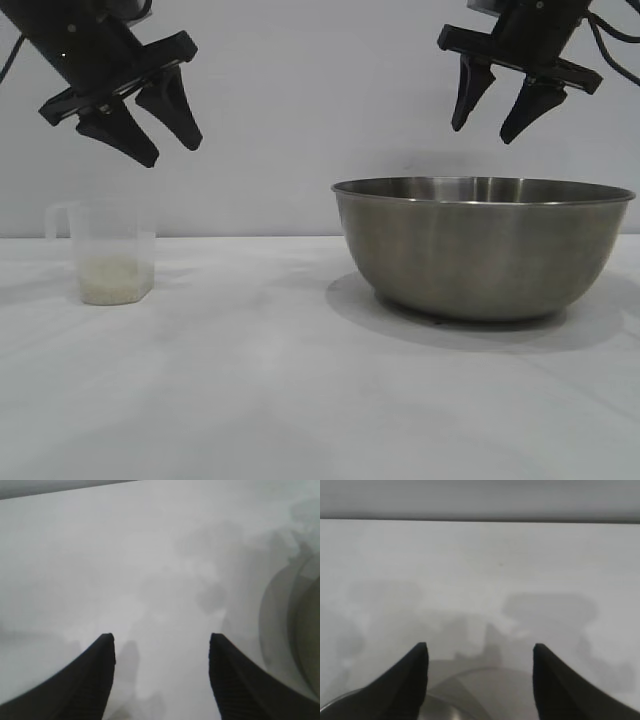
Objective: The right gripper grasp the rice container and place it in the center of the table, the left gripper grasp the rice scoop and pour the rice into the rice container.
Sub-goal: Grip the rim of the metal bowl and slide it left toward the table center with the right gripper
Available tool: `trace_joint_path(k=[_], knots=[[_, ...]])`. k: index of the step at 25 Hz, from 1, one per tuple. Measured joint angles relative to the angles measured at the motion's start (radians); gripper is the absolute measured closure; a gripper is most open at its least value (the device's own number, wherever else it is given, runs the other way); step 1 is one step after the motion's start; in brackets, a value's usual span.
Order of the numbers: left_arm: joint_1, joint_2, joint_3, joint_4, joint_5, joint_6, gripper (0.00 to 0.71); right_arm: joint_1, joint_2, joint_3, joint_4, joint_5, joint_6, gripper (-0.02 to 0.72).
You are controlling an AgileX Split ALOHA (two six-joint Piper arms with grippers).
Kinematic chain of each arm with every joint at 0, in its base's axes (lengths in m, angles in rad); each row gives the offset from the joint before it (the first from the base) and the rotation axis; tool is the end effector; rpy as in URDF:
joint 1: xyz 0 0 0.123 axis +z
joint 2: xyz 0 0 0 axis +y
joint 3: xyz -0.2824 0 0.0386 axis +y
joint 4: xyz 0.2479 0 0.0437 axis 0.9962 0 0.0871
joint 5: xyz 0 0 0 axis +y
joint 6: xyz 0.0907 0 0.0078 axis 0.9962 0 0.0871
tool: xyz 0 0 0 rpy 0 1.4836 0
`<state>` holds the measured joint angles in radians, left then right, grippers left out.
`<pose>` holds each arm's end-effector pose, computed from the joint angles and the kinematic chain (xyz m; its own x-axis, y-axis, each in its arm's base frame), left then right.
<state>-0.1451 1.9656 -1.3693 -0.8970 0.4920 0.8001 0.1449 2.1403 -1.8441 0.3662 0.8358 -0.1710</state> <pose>0.4214 -0.0956 0.2032 -0.7441 0.0762 -0.6637 0.3549 0.8868 -0.2960 0.4726 0.0934 0.2350 -0.8580 -0.0467 -0.5115 -0.2104 0.9404 0.2671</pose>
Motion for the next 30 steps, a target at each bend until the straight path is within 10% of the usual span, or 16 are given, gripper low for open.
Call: trace_joint_path(k=[23,30], knots=[[0.0,0.0,0.0,0.026,0.029,0.0,0.312,0.0,0.0,0.0,-0.01,0.041,0.0,0.325],[0.0,0.0,0.0,0.026,0.029,0.0,0.312,-0.002,-0.051,0.0,-0.093,0.142,0.0,0.325]])
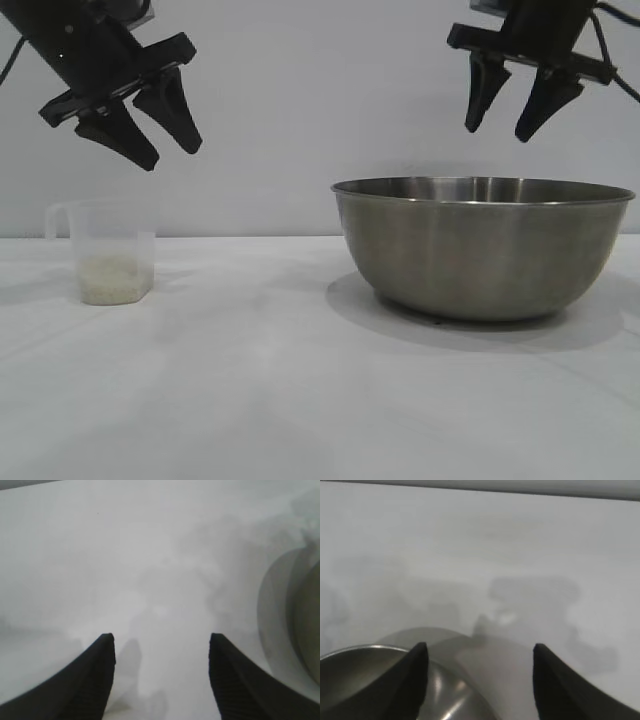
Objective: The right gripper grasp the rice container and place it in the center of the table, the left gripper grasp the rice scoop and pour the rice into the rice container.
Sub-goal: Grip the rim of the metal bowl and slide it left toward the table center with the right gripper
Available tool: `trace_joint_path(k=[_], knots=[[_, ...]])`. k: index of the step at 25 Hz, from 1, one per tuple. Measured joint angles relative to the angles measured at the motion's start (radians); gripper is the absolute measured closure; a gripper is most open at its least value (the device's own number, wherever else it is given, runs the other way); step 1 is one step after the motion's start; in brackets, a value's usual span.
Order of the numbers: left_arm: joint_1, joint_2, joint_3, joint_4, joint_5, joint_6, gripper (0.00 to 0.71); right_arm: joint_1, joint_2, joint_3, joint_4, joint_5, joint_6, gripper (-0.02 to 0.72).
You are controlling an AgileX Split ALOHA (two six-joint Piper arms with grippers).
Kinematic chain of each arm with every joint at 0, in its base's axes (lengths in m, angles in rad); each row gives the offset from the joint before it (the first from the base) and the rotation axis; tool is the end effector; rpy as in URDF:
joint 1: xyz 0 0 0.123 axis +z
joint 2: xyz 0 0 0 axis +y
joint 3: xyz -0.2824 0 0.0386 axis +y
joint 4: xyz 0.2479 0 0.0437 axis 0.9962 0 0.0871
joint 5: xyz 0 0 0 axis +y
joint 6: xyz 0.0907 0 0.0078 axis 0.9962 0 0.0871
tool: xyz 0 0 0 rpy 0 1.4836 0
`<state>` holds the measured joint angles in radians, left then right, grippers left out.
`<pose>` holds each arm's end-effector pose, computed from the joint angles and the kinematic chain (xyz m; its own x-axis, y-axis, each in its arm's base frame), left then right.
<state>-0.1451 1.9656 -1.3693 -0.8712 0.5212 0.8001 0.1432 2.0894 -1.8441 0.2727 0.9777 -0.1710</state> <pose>0.4190 -0.0964 0.2018 -0.7521 0.1096 -0.6499 0.3785 0.8791 -0.2897 0.4556 0.0863 0.2515 -0.8863 -0.1435 -0.4404 -0.2499 0.9487 0.1939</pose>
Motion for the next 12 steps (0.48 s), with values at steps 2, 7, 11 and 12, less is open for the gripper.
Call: trace_joint_path(k=[2,7,11,12], knots=[[0.0,0.0,0.0,0.0,0.0,0.0,0.312,0.0,-0.023,0.0,-0.005,0.046,0.0,0.325],[0.0,0.0,0.0,0.0,0.0,0.0,0.312,0.0,-0.078,0.0,-0.057,0.208,0.0,0.325],[0.0,0.0,0.0,0.0,0.0,0.0,0.312,-0.005,-0.106,0.0,-0.118,0.258,0.037,0.325],[0.0,0.0,0.0,0.0,0.0,0.0,0.312,-0.007,-0.112,0.0,-0.123,0.258,0.054,0.325]])
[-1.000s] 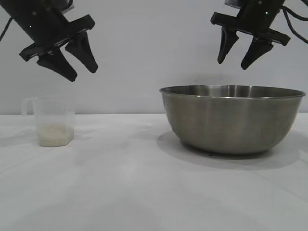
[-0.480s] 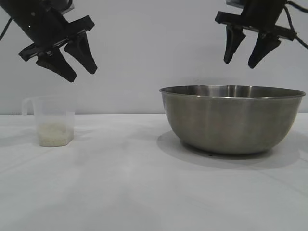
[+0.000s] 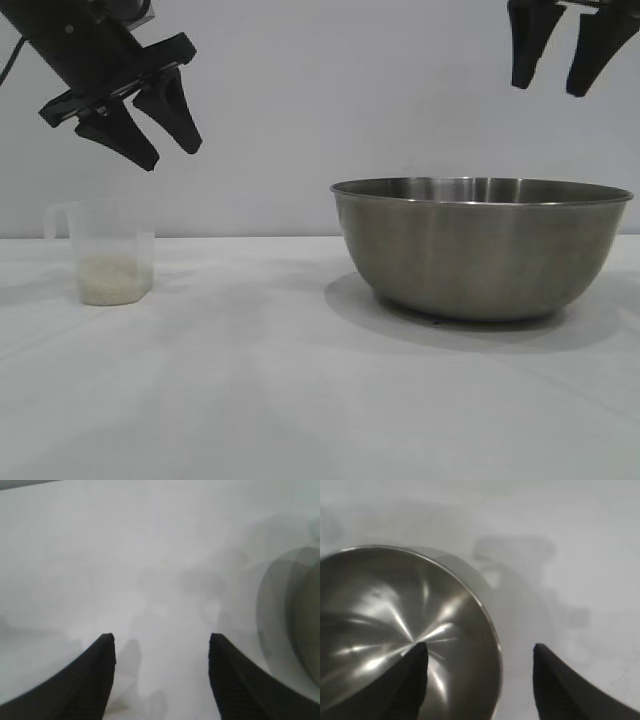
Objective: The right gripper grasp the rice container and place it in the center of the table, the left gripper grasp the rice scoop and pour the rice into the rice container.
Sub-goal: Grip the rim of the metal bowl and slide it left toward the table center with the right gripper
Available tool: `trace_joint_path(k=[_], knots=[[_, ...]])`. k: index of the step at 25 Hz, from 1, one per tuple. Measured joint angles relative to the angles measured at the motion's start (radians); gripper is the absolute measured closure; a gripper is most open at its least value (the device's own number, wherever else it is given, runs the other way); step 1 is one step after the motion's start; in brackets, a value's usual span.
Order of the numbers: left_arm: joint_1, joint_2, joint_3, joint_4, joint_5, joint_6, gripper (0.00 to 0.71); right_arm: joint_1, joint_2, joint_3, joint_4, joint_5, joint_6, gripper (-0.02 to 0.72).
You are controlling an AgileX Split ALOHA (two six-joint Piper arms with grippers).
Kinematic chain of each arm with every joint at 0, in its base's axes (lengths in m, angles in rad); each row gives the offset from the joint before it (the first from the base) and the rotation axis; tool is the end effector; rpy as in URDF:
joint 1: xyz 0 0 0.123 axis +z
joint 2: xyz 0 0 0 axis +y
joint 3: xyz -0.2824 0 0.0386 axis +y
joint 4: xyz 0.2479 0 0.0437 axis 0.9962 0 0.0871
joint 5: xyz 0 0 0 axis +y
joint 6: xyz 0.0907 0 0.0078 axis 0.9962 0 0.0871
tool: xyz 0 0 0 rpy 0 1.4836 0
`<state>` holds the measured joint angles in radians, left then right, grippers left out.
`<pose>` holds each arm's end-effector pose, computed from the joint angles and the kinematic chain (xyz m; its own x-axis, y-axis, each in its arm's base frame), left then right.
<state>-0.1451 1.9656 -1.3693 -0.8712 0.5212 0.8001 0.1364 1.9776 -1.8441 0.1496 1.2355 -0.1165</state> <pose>0.4190 -0.0964 0.2018 -0.7521 0.1096 -0.6499 0.3785 0.8791 -0.2897 0.4189 0.0704 0.2911 -0.9348 -0.1952 -0.2967 -0.2379 0.9644 0.1152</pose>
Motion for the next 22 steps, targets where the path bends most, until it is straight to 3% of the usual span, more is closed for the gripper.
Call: trace_joint_path(k=[5,11,22], knots=[[0.0,0.0,0.0,0.0,0.0,-0.002,0.312,0.0,-0.01,0.035,-0.007,0.004,0.056,0.325],[0.0,0.0,0.0,0.0,0.0,-0.002,0.312,0.0,0.0,0.148,-0.004,0.004,0.064,0.325],[0.0,0.0,0.0,0.0,0.0,0.0,0.312,0.0,0.143,0.168,0.011,-0.028,0.067,0.325]])
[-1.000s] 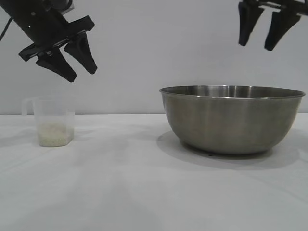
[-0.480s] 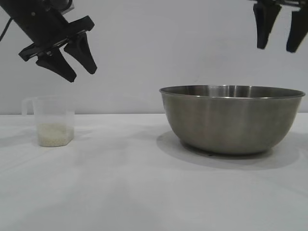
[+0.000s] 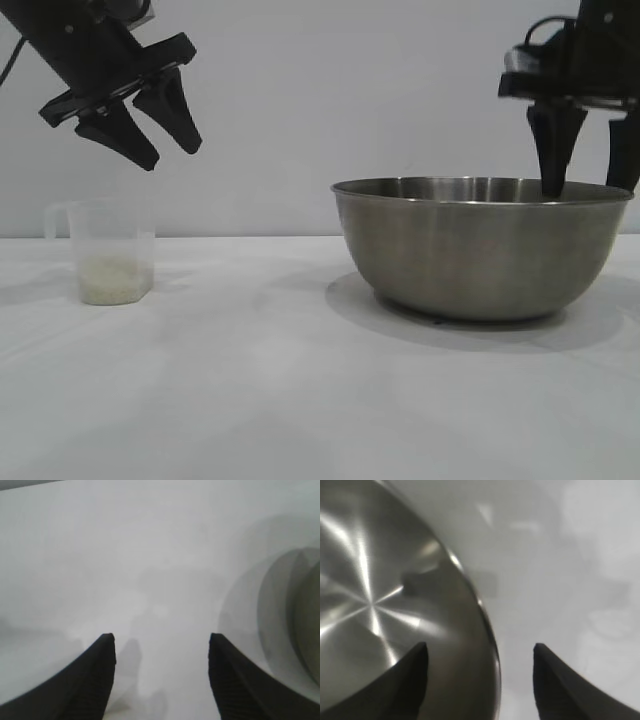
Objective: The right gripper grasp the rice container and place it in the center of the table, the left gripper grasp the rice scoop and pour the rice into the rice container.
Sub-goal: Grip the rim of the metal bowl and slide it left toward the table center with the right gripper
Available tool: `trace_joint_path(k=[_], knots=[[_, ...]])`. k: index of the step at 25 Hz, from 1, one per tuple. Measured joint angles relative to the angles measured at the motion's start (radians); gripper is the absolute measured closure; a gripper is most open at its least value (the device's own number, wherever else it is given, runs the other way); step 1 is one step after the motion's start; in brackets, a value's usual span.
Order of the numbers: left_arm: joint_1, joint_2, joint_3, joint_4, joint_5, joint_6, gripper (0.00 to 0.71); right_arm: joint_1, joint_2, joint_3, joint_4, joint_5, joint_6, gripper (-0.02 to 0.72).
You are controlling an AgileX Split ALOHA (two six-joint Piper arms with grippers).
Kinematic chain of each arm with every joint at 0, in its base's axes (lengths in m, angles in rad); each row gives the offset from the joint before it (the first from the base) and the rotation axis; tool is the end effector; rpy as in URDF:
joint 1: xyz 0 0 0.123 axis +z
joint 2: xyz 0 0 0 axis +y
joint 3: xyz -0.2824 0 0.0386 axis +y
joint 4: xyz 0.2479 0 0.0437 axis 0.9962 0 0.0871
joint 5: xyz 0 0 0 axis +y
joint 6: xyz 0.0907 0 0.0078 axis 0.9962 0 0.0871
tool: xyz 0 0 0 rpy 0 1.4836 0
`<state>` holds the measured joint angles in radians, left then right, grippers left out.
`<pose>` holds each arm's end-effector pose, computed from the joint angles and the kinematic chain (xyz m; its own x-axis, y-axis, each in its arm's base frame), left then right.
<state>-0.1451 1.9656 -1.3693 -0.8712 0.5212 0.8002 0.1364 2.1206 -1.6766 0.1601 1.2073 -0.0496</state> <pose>0.4190 -0.0964 0.2018 -0.7520 0.1097 -0.6499 0.3786 0.8791 -0.2896 0.4182 0.0711 0.1866 -0.9917 -0.1284 -0.0098 -0.1284 0.9805 0.1491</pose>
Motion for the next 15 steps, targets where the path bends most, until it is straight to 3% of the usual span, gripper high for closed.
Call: trace_joint_path(k=[6,11,14,15], knots=[[0.0,0.0,0.0,0.0,0.0,0.0,0.312,0.0,0.034,0.0,0.026,-0.054,0.0,0.325],[0.0,0.0,0.0,0.001,0.0,0.0,0.312,0.0,0.046,0.0,0.026,-0.055,-0.002,0.608],[0.0,0.0,0.0,0.001,0.0,0.0,0.312,0.0,0.046,0.0,0.035,-0.049,-0.022,0.703],[0.0,0.0,0.0,0.001,0.0,0.0,0.312,0.0,0.046,0.0,0.039,-0.045,-0.027,0.703]])
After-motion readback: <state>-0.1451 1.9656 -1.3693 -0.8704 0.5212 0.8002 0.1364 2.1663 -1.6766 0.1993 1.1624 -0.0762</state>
